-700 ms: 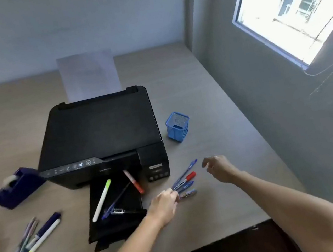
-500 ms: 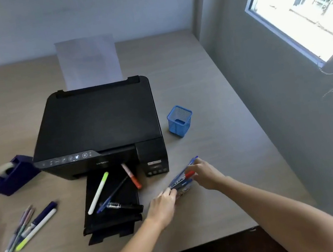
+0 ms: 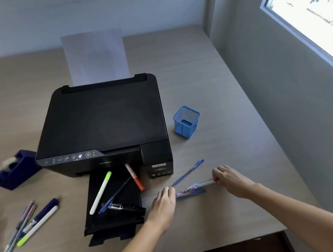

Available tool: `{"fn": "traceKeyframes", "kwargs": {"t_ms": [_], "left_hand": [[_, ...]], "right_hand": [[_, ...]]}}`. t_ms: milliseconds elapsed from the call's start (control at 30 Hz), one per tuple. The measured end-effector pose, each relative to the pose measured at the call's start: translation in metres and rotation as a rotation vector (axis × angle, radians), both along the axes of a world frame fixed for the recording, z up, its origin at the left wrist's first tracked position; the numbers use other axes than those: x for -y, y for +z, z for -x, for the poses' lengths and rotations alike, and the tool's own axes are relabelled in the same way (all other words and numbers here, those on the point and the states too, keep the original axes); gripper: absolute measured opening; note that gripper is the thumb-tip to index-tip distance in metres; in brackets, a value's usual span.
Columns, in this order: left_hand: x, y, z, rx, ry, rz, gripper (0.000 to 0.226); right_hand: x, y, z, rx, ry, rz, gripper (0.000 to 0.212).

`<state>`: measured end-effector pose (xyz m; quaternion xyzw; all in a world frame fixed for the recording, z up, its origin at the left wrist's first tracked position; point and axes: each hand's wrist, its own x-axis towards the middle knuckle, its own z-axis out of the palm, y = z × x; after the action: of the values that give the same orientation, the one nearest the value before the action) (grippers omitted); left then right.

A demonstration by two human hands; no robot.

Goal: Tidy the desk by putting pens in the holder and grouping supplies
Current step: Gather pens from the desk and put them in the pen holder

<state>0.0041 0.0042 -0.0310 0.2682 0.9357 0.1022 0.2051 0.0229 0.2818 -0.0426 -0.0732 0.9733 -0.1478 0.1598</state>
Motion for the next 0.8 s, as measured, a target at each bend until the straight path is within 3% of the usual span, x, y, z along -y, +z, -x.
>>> {"fn": "traceKeyframes", "kwargs": {"t_ms": [333, 367, 467, 567, 667, 733, 800], "left_hand": [[0.001, -0.006, -0.001, -0.048, -0.059, 0.275, 0.083], [0.001, -0.004, -0.001, -0.082, -0.069, 0.267, 0.078], [-0.004, 0.016, -0.003, -0.062, -0.093, 0.275, 0.034], [-0.006, 0.021, -0.003, 0.019, -0.085, 0.314, 0.029], [-0.012, 0.051, 0.005, 0.095, -0.038, 0.289, 0.026], [-0.017, 0.08, 0.015, 0.072, -0.018, 0.214, 0.02], [-0.028, 0.118, 0.03, 0.006, 0.002, 0.13, 0.017]], "right_hand": [[0.006, 0.007, 0.038, -0.184, 0.053, 0.02, 0.044], [0.012, 0.007, 0.045, -0.182, 0.057, 0.016, 0.043], [0.027, 0.001, 0.058, -0.104, 0.071, -0.011, 0.034], [0.029, -0.005, 0.061, -0.057, 0.022, -0.067, 0.024], [0.014, -0.014, 0.054, -0.032, 0.001, -0.161, 0.031], [-0.001, -0.014, 0.049, -0.002, -0.019, -0.199, 0.033], [-0.019, -0.008, 0.046, -0.023, -0.073, -0.157, 0.022]]}}
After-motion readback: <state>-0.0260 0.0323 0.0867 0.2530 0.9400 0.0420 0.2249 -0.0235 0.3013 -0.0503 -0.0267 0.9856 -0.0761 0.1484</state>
